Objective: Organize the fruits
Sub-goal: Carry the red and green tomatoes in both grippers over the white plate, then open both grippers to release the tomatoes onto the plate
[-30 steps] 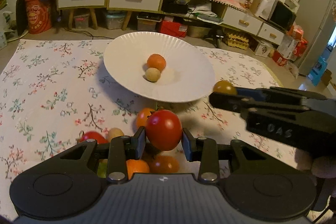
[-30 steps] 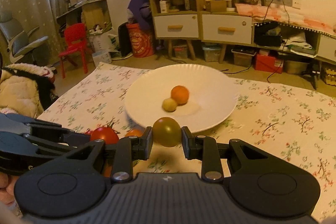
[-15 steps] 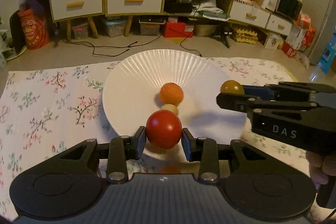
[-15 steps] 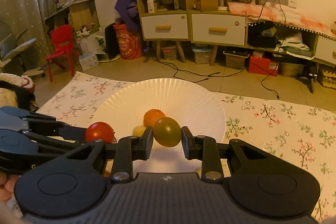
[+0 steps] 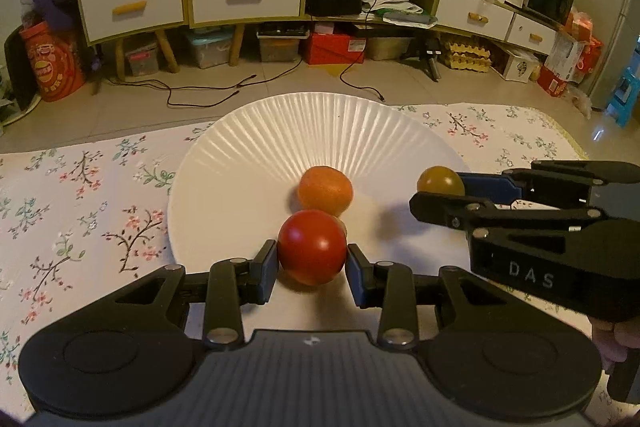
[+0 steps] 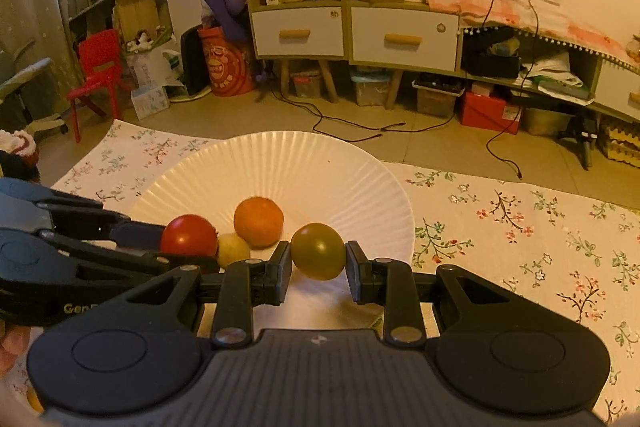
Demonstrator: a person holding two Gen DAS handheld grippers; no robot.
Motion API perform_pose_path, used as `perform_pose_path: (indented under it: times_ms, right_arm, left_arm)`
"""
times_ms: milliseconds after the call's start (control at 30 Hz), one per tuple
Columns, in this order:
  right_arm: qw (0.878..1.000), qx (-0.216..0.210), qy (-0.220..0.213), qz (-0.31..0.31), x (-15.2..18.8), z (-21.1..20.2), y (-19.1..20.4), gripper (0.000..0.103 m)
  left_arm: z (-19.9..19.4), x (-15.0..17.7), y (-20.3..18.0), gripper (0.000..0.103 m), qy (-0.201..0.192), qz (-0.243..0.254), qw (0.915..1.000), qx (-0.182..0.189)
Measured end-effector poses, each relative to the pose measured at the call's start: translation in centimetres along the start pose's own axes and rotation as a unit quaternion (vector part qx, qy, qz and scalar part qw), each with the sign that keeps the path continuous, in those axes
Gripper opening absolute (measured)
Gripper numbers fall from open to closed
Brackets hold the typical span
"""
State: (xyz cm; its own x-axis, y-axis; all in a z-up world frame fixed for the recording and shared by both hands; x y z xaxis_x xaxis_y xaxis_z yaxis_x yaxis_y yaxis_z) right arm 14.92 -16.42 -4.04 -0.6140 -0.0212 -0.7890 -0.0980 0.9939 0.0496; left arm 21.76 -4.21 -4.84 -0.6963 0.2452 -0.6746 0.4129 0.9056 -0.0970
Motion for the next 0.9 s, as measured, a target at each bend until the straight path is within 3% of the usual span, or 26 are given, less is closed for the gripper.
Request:
perform_pose_path:
  times_ms: [367, 567, 900]
  right_arm:
    - [1.000, 0.008, 0.009, -0.007, -0.2, 0.3, -0.3, 0.026]
    - [1.000, 0.012, 0.002, 0.002, -0.2, -0.2, -0.5, 0.029]
    - [1.000, 0.014, -0.011, 0.013, -0.1, -2.2, -0.8, 0.052]
  left_arm:
    - [-0.4, 0.0, 0.0, 0.030, -0.016, 0.010, 0.9998, 0.005]
    - [-1.5, 0.4, -0.1, 0.037, -0.022, 0.015, 0.9996, 0.008]
    - [-3.8, 0.7, -0.4, 0.055, -0.037, 0.011, 0.9992, 0.011]
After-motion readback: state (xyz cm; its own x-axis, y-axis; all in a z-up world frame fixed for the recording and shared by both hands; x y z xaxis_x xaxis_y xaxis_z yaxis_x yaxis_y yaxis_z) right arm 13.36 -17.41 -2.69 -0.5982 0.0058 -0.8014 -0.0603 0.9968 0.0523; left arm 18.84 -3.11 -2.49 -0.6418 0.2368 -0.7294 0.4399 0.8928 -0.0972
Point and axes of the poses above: each gripper's, at about its wrist camera, not at the fingertips, and z roughly the way its jaws point, y to its left, x to its underside, the point moved 4 cm from there along z, roughly the way its jaws point, and after that the axes turned 2 degrees about x, right-handed, at the moved point
